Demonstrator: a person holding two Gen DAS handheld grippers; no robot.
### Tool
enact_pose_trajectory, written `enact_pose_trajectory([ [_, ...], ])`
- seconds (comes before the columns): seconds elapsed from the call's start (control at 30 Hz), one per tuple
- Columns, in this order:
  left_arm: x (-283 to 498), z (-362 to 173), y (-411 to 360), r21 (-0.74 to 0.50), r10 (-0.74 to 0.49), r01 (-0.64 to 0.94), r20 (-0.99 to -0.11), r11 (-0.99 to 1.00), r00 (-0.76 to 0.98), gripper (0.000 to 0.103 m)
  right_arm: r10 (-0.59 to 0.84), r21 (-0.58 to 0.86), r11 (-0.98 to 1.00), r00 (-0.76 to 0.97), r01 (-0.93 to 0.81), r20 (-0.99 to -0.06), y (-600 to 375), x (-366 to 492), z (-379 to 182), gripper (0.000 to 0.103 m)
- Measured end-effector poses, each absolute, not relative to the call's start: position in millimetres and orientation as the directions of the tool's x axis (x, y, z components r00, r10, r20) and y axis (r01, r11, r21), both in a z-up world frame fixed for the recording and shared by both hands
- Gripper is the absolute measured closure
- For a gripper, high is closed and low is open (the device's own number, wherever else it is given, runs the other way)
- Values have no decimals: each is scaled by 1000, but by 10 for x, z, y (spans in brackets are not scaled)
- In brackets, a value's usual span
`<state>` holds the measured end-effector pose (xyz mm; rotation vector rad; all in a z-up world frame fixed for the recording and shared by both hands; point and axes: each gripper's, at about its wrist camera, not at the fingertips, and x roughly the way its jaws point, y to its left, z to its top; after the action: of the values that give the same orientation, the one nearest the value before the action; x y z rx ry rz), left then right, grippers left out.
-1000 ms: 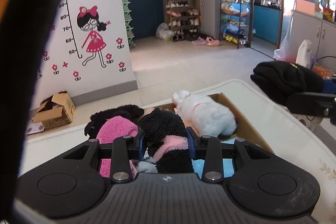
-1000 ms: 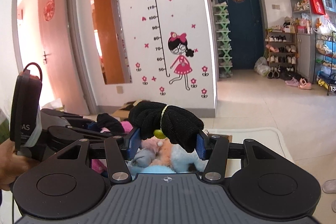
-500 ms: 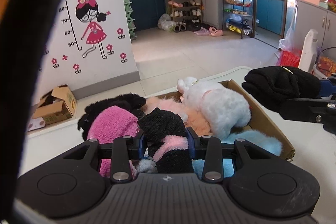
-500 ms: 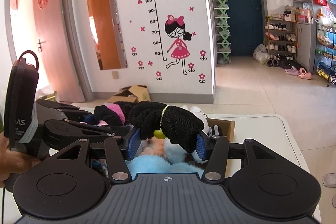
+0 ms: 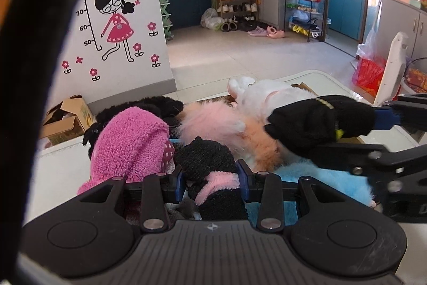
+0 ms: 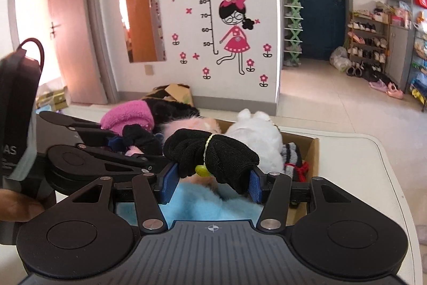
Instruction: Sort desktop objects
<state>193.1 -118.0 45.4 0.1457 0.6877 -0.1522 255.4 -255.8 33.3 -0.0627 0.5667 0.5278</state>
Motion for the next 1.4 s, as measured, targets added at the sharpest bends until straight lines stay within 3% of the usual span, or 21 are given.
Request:
enact_pose_trajectory([
  [0.17, 1912, 429, -1156, 87, -85, 176, -620, 981, 780, 66, 440, 34, 862, 712, -506, -547, -2432, 2605, 229, 44],
  [0.53, 1922, 433, -1145, 80, -97, 179, -599, 981, 795, 66, 442, 63, 866, 700, -496, -561, -2436, 2661, 88, 40],
  [0.7, 1876, 472, -1121, 94, -70, 151, -580, 984, 812, 40, 446, 100, 875, 708, -473, -548, -2525, 2641, 102, 26],
  [1.17, 1608, 682, -1176, 109, -57, 134, -525, 985, 849, 23, 459, 105, 877, 757, -468, -465, -2681, 2254, 382, 22],
  [1.23, 1536, 744, -1181, 90, -62, 128, -525, 988, 849, 16, 467, 112, 874, 755, -473, -461, -2717, 2129, 476, 22],
  [1.3, 1391, 852, -1190, 80, -61, 119, -518, 990, 853, 0, 467, 104, 874, 760, -475, -453, -2762, 1958, 603, 20],
  [1.4, 1188, 986, -1232, 76, -61, 116, -515, 990, 855, 1, 477, 124, 871, 761, -475, -440, -2839, 1731, 815, 13],
])
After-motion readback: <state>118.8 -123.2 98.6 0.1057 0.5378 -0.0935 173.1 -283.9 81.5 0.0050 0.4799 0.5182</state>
